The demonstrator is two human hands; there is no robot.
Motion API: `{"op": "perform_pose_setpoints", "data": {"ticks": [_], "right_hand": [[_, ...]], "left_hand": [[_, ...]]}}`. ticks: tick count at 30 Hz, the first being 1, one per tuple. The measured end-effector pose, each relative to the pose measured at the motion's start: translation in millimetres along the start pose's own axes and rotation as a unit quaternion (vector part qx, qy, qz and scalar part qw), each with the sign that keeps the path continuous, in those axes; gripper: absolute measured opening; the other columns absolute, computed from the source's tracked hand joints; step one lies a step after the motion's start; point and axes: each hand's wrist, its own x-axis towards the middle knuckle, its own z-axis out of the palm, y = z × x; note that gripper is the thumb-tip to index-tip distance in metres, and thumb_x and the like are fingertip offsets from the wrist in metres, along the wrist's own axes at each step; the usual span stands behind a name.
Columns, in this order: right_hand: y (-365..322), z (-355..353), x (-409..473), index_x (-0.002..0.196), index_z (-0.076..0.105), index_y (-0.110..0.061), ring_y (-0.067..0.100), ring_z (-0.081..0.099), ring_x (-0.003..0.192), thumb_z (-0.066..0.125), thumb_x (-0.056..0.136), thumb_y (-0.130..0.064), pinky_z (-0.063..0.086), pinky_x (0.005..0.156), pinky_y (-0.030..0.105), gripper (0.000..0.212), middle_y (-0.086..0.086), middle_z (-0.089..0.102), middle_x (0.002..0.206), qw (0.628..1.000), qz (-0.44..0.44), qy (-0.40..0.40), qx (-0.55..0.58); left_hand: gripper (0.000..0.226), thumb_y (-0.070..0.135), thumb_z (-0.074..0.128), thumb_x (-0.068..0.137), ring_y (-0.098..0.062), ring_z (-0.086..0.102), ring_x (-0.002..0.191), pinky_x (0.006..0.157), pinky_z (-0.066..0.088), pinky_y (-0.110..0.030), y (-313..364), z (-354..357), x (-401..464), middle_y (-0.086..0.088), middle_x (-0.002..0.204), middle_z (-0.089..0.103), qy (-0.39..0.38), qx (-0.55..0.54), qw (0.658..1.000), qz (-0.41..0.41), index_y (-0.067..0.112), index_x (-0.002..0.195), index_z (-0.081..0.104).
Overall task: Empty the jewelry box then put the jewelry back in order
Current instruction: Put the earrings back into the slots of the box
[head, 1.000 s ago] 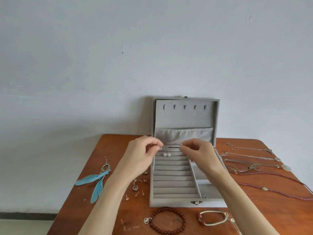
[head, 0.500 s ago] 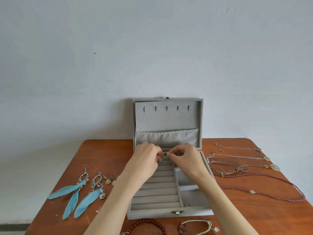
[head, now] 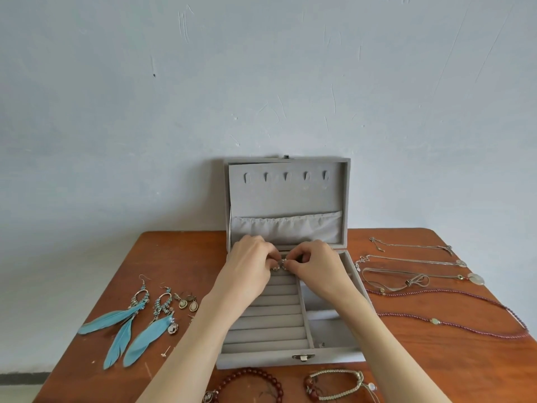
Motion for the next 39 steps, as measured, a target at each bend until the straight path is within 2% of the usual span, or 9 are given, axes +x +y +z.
{"op": "perform_pose_setpoints", "data": {"ticks": [5,9,13,21,24,29,33,35,39], "right_hand": [[-0.4,0.9,-0.9,0.093,0.069,-0.019,0.004,0.041,0.062,0.066,0.082,-0.022,0.028,0.052,0.014,0.012,-0.009,0.044,0.069,1.000,-0.014,0.007,-0.016],[-1.7,0.1,-2.3,0.093,0.069,-0.020,0.011,0.048,0.075,0.064,0.084,-0.025,0.036,0.067,0.021,0.012,-0.004,0.046,0.085,0.998,-0.024,0.012,-0.055],[-4.6,0.1,-4.4,0.095,0.069,-0.018,0.015,0.050,0.087,0.062,0.085,-0.023,0.043,0.078,0.027,0.013,-0.003,0.046,0.089,0.996,-0.036,0.017,-0.083],[-7.7,-2.0,-7.2,0.097,0.069,-0.017,0.020,0.054,0.097,0.062,0.085,-0.023,0.045,0.084,0.032,0.015,-0.002,0.048,0.091,0.995,-0.042,0.009,-0.089],[-10.9,-5.5,-7.5,0.102,0.067,-0.018,0.020,0.054,0.099,0.062,0.085,-0.025,0.044,0.087,0.035,0.020,0.001,0.055,0.098,0.994,-0.059,0.019,-0.089],[-22.1,-9.0,-10.9,0.106,0.065,-0.020,0.017,0.054,0.093,0.059,0.087,-0.026,0.044,0.086,0.035,0.021,-0.006,0.049,0.090,0.988,-0.116,0.058,-0.079],[-37.0,-5.6,-20.3,0.108,0.063,-0.016,0.008,0.047,0.081,0.059,0.088,-0.024,0.040,0.074,0.020,0.022,-0.005,0.051,0.089,0.979,-0.185,0.064,-0.053],[-45.9,2.4,-26.8,0.110,0.062,-0.017,0.006,0.047,0.081,0.057,0.090,-0.026,0.039,0.073,0.017,0.023,-0.007,0.051,0.089,0.973,-0.217,0.051,-0.060],[-65.3,26.4,-36.3,0.111,0.062,-0.018,0.007,0.046,0.085,0.055,0.091,-0.029,0.037,0.078,0.018,0.023,-0.005,0.054,0.091,0.961,-0.266,0.012,-0.069]], "left_hand": [[0.020,0.015,0.055,0.091,-0.019,0.053,0.108,0.090,0.043,-0.032,1.4,2.3,-0.8,-0.002,0.110,0.063,0.018,-0.003,1.000,-0.014,0.017,0.106,0.068],[0.019,0.014,0.054,0.092,-0.019,0.054,0.106,0.088,0.044,-0.034,2.8,1.7,-0.7,-0.003,0.107,0.064,0.022,0.001,1.000,-0.022,0.016,0.102,0.070],[0.020,0.015,0.054,0.092,-0.019,0.049,0.108,0.089,0.042,-0.034,1.3,2.5,-0.8,-0.003,0.108,0.060,0.009,0.005,1.000,-0.016,0.017,0.103,0.070],[0.018,0.015,0.057,0.090,-0.018,0.047,0.107,0.088,0.041,-0.032,-0.6,1.3,-2.8,-0.003,0.107,0.059,0.009,-0.011,1.000,-0.001,0.016,0.103,0.070],[0.023,0.019,0.055,0.092,-0.018,0.047,0.109,0.089,0.041,-0.030,0.3,0.1,-3.8,-0.003,0.110,0.057,0.008,-0.004,1.000,0.010,0.015,0.111,0.065],[0.030,0.023,0.054,0.092,-0.007,0.055,0.096,0.078,0.039,-0.012,-1.0,-26.8,-12.8,0.005,0.110,0.060,0.029,-0.054,0.997,0.040,0.018,0.121,0.057],[0.025,0.027,0.053,0.092,0.000,0.054,0.089,0.070,0.038,0.000,-24.3,-56.5,-33.3,0.015,0.099,0.059,0.067,-0.079,0.994,0.016,0.022,0.115,0.062],[0.024,0.030,0.052,0.092,-0.003,0.056,0.092,0.075,0.039,-0.005,-46.1,-66.3,-46.3,0.014,0.101,0.061,0.084,-0.053,0.995,-0.013,0.024,0.112,0.062],[0.025,0.035,0.051,0.091,-0.009,0.054,0.096,0.084,0.046,-0.027,-90.5,-75.7,-69.2,0.007,0.101,0.062,0.093,0.034,0.993,-0.064,0.021,0.108,0.063]]}}
